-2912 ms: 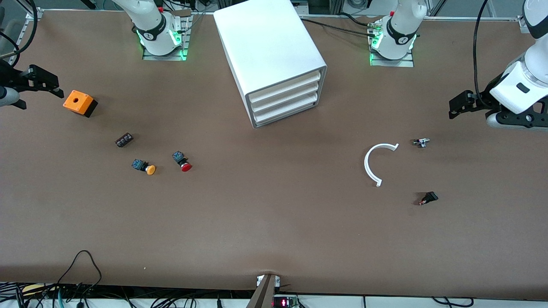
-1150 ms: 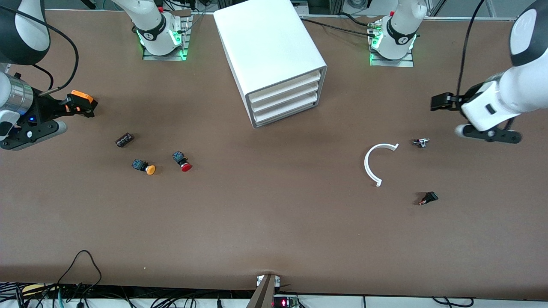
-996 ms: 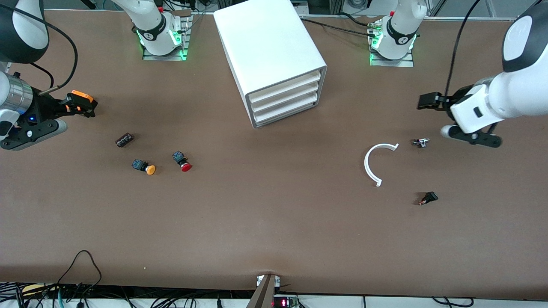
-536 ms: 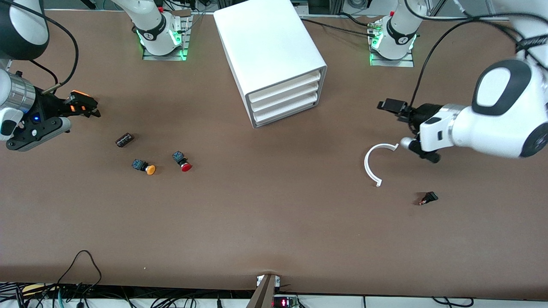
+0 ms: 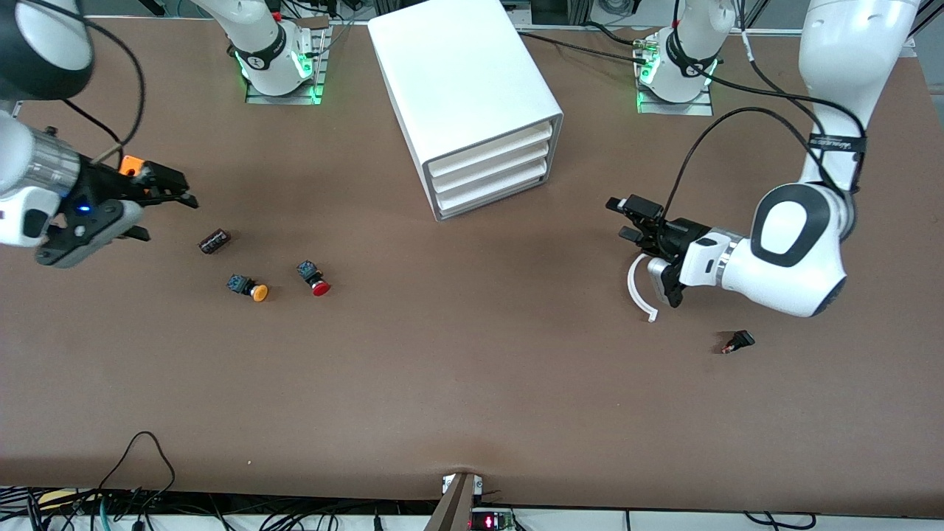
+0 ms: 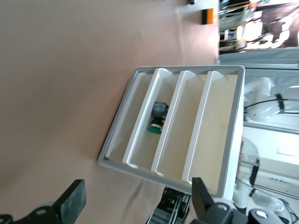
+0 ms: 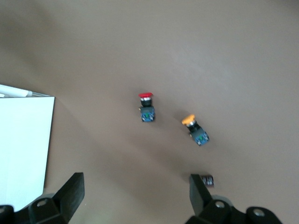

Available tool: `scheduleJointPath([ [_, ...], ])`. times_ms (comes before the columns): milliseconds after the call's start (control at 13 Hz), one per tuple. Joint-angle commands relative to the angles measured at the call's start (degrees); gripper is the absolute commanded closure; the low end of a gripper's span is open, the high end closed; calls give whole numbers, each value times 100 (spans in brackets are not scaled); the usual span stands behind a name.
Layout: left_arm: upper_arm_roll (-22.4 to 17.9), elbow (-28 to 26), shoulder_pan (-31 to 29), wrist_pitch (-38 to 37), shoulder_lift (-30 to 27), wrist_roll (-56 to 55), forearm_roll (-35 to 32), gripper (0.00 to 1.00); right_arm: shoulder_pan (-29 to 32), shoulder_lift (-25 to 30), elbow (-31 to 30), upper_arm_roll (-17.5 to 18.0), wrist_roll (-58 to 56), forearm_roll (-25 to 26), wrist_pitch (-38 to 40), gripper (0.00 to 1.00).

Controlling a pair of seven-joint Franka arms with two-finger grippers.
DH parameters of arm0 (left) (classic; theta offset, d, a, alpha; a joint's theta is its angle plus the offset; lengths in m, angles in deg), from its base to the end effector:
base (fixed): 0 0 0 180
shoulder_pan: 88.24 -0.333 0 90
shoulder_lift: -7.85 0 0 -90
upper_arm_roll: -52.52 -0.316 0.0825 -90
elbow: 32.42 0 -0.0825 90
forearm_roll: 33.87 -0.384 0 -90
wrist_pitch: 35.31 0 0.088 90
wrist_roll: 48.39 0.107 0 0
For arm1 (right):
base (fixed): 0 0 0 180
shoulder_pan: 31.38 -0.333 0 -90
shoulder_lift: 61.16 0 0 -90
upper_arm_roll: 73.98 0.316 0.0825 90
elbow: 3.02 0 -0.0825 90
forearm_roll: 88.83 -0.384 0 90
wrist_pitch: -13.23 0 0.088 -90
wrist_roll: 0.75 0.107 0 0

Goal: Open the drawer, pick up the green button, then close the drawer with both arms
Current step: 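Grasp the top drawer handle with the left gripper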

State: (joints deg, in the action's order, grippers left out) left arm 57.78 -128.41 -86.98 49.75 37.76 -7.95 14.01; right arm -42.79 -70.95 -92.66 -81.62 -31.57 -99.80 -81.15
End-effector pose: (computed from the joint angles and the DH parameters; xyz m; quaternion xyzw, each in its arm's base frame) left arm 0.5954 -0.1472 0.3044 0.8191 -0.2404 -0.1838 0.4874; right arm 0.6026 0.0646 0.5367 -0.9538 -0.2855 0.0223 0.0914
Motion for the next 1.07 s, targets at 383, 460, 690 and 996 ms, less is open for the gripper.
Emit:
scheduleJointPath([
  [383,475,-1571,164,1336,348,1744,1494,0,-415,-66,157,43,-415,350,228,0],
  [460,502,-1668,164,1355,470,2009,1670,0,-415,-84,157,43,-363,315,158,0],
  [690,607,-2123,304,1529,560,2555,2259,0,-432,-119,166,104,-494,245,-45,0],
  [996,722,-2468,577,1838,586,2776,2683,1,-468,-137,367,516,-530,245,-28,0],
])
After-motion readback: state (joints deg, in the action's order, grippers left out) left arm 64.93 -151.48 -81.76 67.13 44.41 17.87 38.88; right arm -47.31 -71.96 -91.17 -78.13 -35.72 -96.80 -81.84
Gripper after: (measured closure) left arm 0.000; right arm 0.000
